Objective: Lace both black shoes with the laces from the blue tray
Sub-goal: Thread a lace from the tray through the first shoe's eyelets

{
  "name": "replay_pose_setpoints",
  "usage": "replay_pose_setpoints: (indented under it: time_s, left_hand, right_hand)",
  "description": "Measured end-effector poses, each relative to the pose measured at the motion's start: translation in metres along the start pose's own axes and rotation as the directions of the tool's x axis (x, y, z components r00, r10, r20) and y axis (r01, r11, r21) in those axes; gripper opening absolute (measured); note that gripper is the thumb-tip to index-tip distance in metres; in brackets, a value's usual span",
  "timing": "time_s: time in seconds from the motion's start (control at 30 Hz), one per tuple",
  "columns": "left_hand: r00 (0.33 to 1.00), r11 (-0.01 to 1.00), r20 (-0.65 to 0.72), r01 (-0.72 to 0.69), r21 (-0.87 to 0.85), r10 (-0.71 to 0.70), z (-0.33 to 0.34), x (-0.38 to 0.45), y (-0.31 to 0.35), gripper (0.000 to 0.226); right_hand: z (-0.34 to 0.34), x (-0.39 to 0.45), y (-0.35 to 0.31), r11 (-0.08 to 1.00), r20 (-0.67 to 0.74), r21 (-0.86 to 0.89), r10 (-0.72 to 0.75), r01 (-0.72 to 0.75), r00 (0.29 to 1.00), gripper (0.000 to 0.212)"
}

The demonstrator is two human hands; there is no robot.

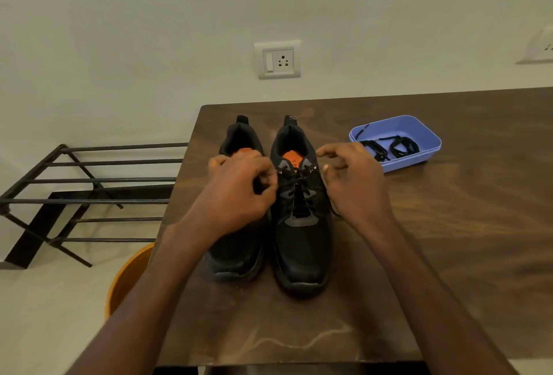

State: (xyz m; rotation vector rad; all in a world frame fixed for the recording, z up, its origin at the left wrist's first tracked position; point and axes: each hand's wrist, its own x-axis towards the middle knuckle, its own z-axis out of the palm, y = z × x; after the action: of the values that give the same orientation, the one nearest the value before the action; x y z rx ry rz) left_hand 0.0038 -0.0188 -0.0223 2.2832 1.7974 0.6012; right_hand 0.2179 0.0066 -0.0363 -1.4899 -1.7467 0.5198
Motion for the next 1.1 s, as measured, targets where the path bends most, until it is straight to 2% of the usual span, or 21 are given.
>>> replay_pose_setpoints:
  time_s: [0.07,0.2,0.23,0.3,0.4,0.53,0.67,0.7,0.77,0.83,0.87,0.93,0.97,1.03,1.1]
  left_hand:
    - [0.999,0.999,0.032,0.013,0.043,-0.015,-0.005,-0.004,-0.005,0.011]
    - [0.987,1.0,-0.158,-0.003,-0.02,-0.001,0.004,0.001,0.007,0.037]
    - [0.989,0.999,-0.146,-0.026,-0.022,0.023,0.009,0.003,0.011,0.042]
    - [0.998,0.998,-0.035,-0.055,-0.017,0.055,0.015,0.006,0.013,0.054]
    - [0.997,0.999,0.057,-0.051,0.018,0.05,0.019,0.007,0.006,0.061]
    - [0.999,0.999,0.013,-0.032,0.004,0.032,0.017,0.008,0.003,0.059]
    - [1.0,1.0,-0.003,-0.003,-0.023,0.003,0.017,0.009,0.001,0.062]
    - [1.0,1.0,-0.007,-0.003,-0.029,0.003,0.017,0.01,0.001,0.062]
    - [1.0,0.999,-0.025,-0.015,-0.034,0.014,0.017,0.01,0.003,0.062]
    - [0.999,0.999,-0.044,-0.029,-0.043,0.027,0.018,0.01,0.004,0.061]
    - [0.999,0.998,-0.046,-0.031,-0.053,0.029,0.019,0.01,0.004,0.061]
    - [0.999,0.997,-0.04,-0.032,-0.069,0.029,0.019,0.011,0.004,0.06]
    - [0.999,0.997,-0.038,-0.028,-0.072,0.026,0.018,0.011,0.004,0.059]
    - [0.999,0.997,-0.039,-0.005,-0.08,0.002,0.014,0.01,0.007,0.061]
    - [0.999,0.994,-0.026,0.022,-0.108,-0.025,0.011,0.008,0.009,0.063]
  right_hand:
    - [0.007,0.001,0.001,0.996,-0.017,0.004,-0.084,0.084,0.996,0.032]
    - [0.017,0.002,-0.002,0.976,0.07,-0.124,-0.171,0.179,0.983,0.031]
    - [0.02,0.0,-0.004,0.968,0.093,-0.161,-0.179,0.192,0.979,0.031]
    - [0.026,-0.003,-0.007,0.952,0.118,-0.216,-0.194,0.216,0.974,0.03]
    - [0.031,-0.004,-0.012,0.962,0.096,-0.207,-0.161,0.178,0.982,0.026]
    - [0.029,-0.002,-0.014,0.983,-0.023,-0.151,-0.108,0.104,0.994,0.014]
    - [0.025,-0.006,-0.013,0.993,-0.139,0.033,0.118,-0.115,0.983,0.019]
    - [0.024,-0.006,-0.012,0.996,-0.15,0.026,0.092,-0.089,0.984,0.018]
    - [0.022,-0.006,-0.013,0.995,-0.153,-0.062,-0.084,0.075,0.985,0.022]
    - [0.023,-0.002,-0.013,0.964,-0.069,-0.181,-0.209,0.193,0.976,0.024]
    - [0.026,-0.001,-0.014,0.953,-0.008,-0.221,-0.213,0.206,0.977,0.024]
    - [0.034,-0.003,-0.014,0.95,0.079,-0.241,-0.184,0.198,0.98,0.026]
    - [0.036,-0.003,-0.013,0.959,0.067,-0.22,-0.168,0.179,0.983,0.024]
    - [0.032,-0.002,-0.015,0.99,-0.064,-0.133,-0.059,0.05,0.996,0.011]
    - [0.022,0.0,-0.012,0.994,-0.214,-0.029,0.099,-0.108,0.972,0.011]
